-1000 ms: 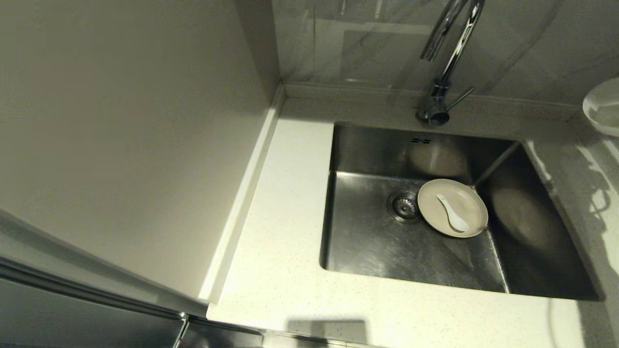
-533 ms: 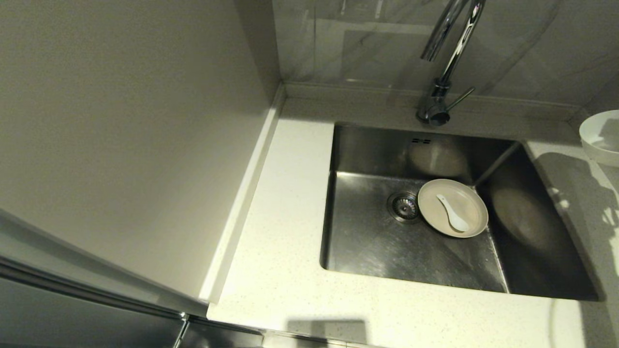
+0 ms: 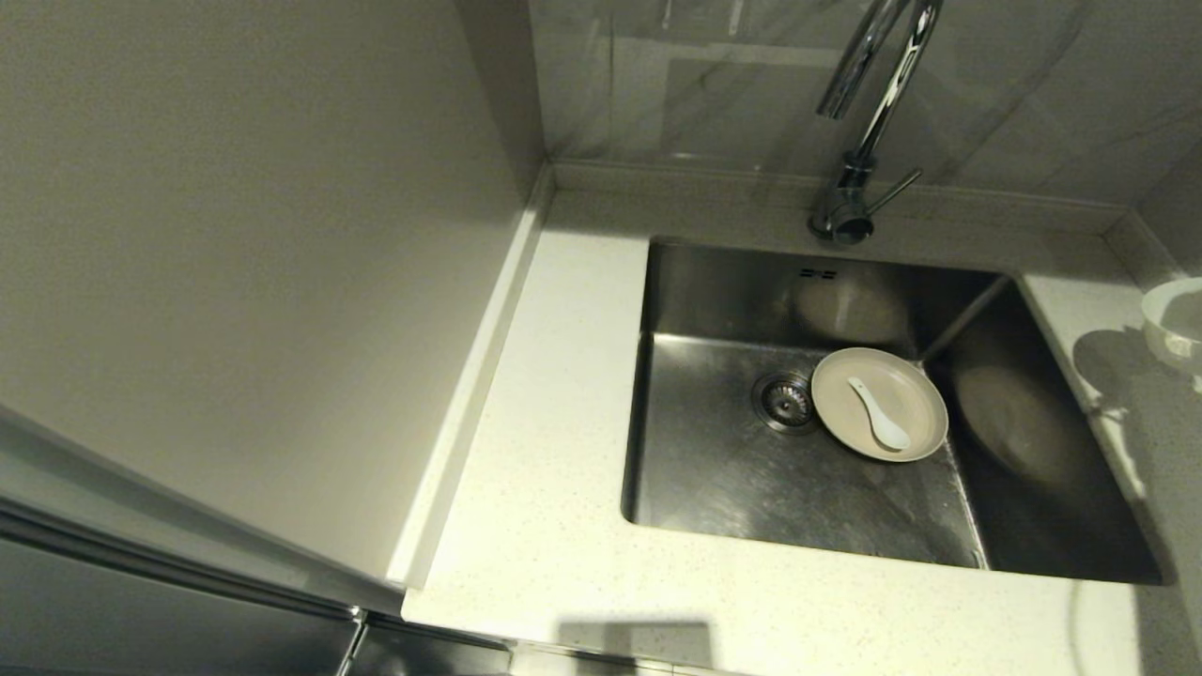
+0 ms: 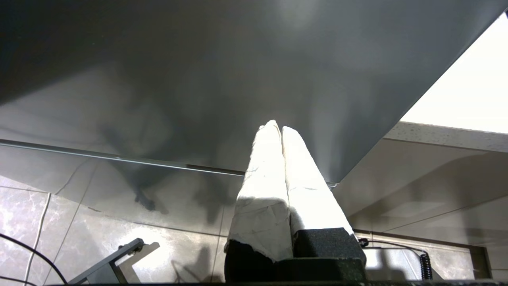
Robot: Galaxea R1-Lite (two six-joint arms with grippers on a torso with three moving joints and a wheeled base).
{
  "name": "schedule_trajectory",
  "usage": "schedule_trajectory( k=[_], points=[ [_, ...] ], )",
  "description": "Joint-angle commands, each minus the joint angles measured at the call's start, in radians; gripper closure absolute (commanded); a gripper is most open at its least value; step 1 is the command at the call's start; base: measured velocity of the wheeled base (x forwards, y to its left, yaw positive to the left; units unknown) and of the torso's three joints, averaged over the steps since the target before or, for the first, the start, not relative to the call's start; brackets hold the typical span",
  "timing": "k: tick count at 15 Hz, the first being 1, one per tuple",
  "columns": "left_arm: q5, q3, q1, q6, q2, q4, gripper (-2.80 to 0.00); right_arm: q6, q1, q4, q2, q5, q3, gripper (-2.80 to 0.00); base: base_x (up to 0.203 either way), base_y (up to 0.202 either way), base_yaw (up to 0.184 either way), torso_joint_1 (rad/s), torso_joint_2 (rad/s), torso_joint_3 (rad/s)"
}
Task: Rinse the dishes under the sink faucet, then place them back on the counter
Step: Put a bowl back to the table from the sink
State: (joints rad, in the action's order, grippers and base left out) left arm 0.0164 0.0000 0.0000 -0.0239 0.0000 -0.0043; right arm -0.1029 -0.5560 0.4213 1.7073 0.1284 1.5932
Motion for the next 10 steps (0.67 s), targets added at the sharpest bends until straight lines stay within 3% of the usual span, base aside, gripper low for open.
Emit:
schedule_trajectory(
  k=[1,10],
  points=[
    [0.000,0.000,0.000,-0.001,-0.003,0.000,0.00,0.002,-0.005,-0.001,0.020,0.003,-0.031,0.00,0.000,0.000,0.000,0.000,0.00,0.000],
    [0.000,0.000,0.000,-0.001,-0.003,0.000,0.00,0.085,0.003,-0.004,0.082,0.000,-0.076,0.00,0.000,0.000,0.000,0.000,0.00,0.000]
  ],
)
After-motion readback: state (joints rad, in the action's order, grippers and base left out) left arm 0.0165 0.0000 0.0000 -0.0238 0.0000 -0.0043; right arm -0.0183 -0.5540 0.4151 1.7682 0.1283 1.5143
